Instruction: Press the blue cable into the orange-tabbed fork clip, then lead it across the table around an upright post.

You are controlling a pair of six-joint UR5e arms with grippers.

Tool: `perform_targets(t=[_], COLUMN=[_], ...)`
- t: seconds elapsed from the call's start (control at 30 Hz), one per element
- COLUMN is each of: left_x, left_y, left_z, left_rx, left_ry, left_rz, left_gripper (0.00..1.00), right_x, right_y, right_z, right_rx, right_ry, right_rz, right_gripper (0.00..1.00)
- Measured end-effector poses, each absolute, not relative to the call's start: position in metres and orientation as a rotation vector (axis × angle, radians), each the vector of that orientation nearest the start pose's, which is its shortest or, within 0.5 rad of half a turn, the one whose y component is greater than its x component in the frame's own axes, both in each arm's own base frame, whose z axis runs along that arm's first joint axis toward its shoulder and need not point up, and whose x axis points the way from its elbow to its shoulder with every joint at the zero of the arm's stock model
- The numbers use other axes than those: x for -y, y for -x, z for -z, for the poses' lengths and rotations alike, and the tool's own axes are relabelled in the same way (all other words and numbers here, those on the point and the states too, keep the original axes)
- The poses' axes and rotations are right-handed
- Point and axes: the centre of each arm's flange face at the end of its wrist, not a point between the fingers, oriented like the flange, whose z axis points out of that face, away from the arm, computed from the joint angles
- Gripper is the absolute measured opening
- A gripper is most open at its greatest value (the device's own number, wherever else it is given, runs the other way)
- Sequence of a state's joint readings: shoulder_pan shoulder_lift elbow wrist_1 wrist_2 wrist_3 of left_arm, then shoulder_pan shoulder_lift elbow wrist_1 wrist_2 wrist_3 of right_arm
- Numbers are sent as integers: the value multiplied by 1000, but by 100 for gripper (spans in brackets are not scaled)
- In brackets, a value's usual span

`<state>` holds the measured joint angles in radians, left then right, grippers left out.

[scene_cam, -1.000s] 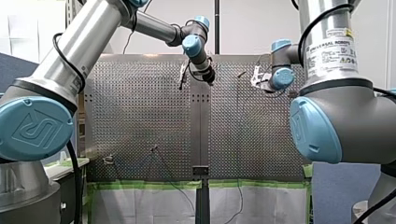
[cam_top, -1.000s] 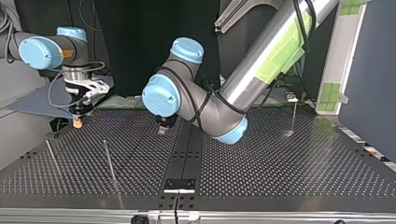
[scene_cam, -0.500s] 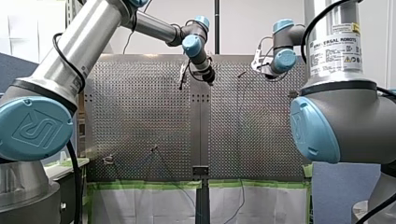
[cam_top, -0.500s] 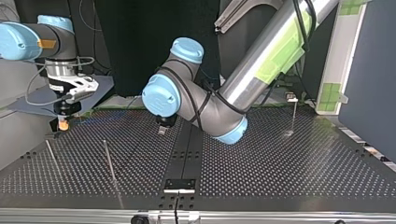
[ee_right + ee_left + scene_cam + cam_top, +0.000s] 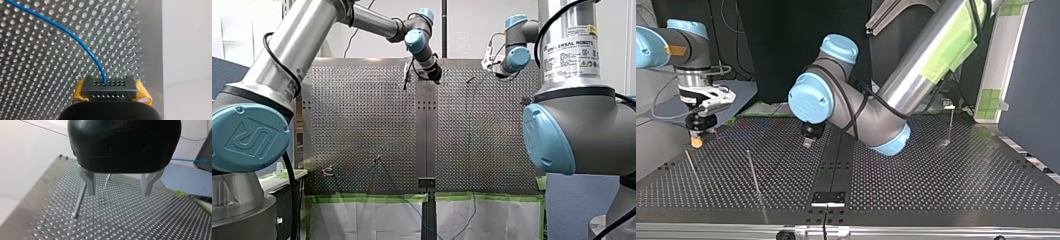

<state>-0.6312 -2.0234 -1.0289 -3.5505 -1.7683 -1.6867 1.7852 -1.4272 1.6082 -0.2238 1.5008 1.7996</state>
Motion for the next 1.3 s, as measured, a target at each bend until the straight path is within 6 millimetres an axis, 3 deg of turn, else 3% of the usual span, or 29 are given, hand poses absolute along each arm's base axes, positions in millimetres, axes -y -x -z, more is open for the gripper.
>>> perform_targets(t=[0.37,1.0,1.3], left_x=[477,509,514], left_y=[-436,-420,-419], left_z=[-459,-464,-465], left_rx=[-1858,-1826,-1829], left_ry=[-376,-366,-308], left_rz=[368,664,754], left_gripper=[88,86,91], right_x=[510,506,499], right_y=[-256,-266,-268], right_z=[-429,-444,-455], right_rx=[1199,1130,1104], right_ry=[-1297,-1332,-1331], right_rz=[-1622,-1687,-1713], right_gripper=[0,0,0])
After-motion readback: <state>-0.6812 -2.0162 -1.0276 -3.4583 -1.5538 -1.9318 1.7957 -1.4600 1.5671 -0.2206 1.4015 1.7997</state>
